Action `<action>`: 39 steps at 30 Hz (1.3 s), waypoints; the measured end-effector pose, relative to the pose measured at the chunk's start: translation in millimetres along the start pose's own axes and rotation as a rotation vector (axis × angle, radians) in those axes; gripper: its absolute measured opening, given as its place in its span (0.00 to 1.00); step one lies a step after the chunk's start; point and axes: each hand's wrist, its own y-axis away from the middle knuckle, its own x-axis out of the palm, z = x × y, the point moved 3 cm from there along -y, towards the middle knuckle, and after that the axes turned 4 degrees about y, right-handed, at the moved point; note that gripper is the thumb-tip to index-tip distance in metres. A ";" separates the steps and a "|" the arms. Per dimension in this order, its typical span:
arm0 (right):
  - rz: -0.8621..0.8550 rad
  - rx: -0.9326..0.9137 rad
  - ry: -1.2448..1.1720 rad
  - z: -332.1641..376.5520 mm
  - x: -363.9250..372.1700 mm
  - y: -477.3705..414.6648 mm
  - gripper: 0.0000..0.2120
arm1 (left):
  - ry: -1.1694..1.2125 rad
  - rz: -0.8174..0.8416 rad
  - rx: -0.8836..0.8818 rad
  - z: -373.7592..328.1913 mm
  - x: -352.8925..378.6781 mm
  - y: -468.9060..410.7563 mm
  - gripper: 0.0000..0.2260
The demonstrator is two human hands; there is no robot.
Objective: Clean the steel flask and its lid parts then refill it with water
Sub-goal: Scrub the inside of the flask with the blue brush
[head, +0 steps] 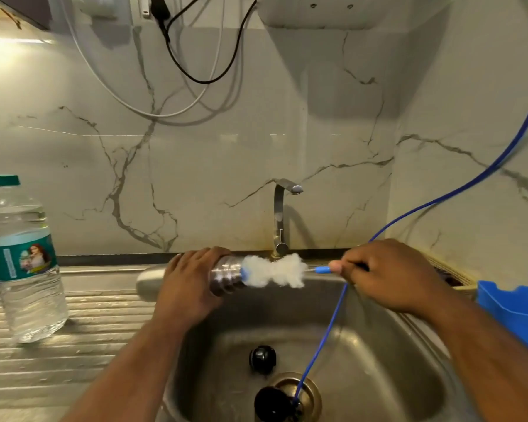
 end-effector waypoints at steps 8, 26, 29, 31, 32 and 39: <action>0.028 -0.100 -0.012 37.1 22.8 2.2 0.23 | -0.051 -0.043 0.245 -51.1 0.7 -4.9 0.30; -0.140 -0.216 0.049 52.6 34.1 4.1 0.22 | -0.123 -0.029 0.115 -42.7 -4.1 -2.1 0.31; -0.406 -0.253 0.246 65.7 43.2 3.9 0.15 | -0.111 -0.029 0.078 -44.0 -6.1 -0.2 0.31; -0.479 -0.233 0.214 65.0 44.9 0.9 0.15 | -0.108 -0.026 0.079 -43.8 -6.4 -0.6 0.32; -0.472 -0.223 0.188 64.7 44.3 0.9 0.15 | -0.114 -0.030 0.088 -44.7 -6.4 -0.4 0.33; 0.075 0.014 -0.366 59.7 60.6 5.1 0.17 | -0.279 -0.083 0.149 -51.2 -7.8 -1.7 0.34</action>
